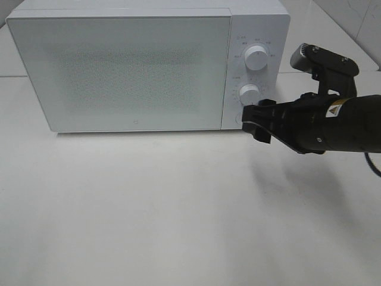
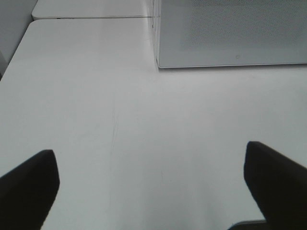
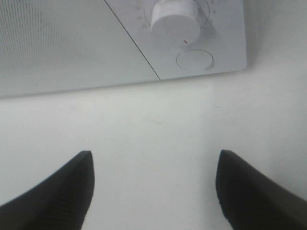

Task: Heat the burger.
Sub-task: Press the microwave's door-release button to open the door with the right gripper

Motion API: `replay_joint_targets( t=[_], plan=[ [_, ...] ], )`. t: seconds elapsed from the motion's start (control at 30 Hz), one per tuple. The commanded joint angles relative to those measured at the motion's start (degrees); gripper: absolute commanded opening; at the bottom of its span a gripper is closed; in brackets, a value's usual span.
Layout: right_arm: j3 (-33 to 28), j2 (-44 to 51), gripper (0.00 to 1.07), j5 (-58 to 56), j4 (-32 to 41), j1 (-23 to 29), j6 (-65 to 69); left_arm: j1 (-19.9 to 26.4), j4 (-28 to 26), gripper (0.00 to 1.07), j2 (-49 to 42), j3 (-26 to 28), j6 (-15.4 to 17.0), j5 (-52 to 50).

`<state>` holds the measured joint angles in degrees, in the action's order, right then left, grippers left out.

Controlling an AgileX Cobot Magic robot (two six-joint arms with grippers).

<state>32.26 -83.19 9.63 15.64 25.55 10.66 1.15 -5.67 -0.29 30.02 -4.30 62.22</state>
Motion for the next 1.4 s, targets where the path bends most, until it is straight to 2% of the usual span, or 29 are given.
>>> replay_joint_targets(
  t=[0.03,0.07,0.13,0.23,0.43,0.6,1.0,1.27,1.4],
  plan=[
    [0.00,4.98,0.70,-10.54,-8.59,-2.75,-1.32,0.17,-0.11,0.99,-1.20,-0.23,0.06,-0.80],
    [0.00,4.98,0.70,-10.54,-8.59,-2.75,-1.32,0.17,-0.11,0.99,-1.20,-0.23,0.06,-0.80],
    [0.06,10.94,0.70,-18.51,-15.64,-3.55,-1.32,0.17,-0.11,0.99,-1.20,-0.23,0.06,-0.80],
    [0.06,16.04,0.70,-24.41,-17.99,-3.50,-1.32,0.17,-0.11,0.99,-1.20,-0.23,0.06,-0.80],
    [0.06,22.29,0.70,-31.23,-18.68,-3.50,-1.89,0.17,-0.11,0.99,-1.20,-0.23,0.06,-0.80],
    [0.06,34.15,0.70,-43.83,-18.68,-3.50,-3.44,0.17,-0.11,0.99,-1.20,-0.23,0.06,-0.80],
    [0.06,51.39,0.70,-61.48,-18.85,-3.50,-3.72,0.17,-0.11,0.99,-1.20,-0.23,0.06,-0.80],
    [0.00,58.90,0.70,-69.96,-19.60,-3.50,-3.21,0.17,-0.11,0.99,-1.20,-0.23,0.06,-0.80],
    [-0.06,66.75,0.70,-71.05,-21.89,-3.84,-3.09,0.17,-0.11,0.99,-1.20,-0.23,0.06,-0.80]
  ],
)
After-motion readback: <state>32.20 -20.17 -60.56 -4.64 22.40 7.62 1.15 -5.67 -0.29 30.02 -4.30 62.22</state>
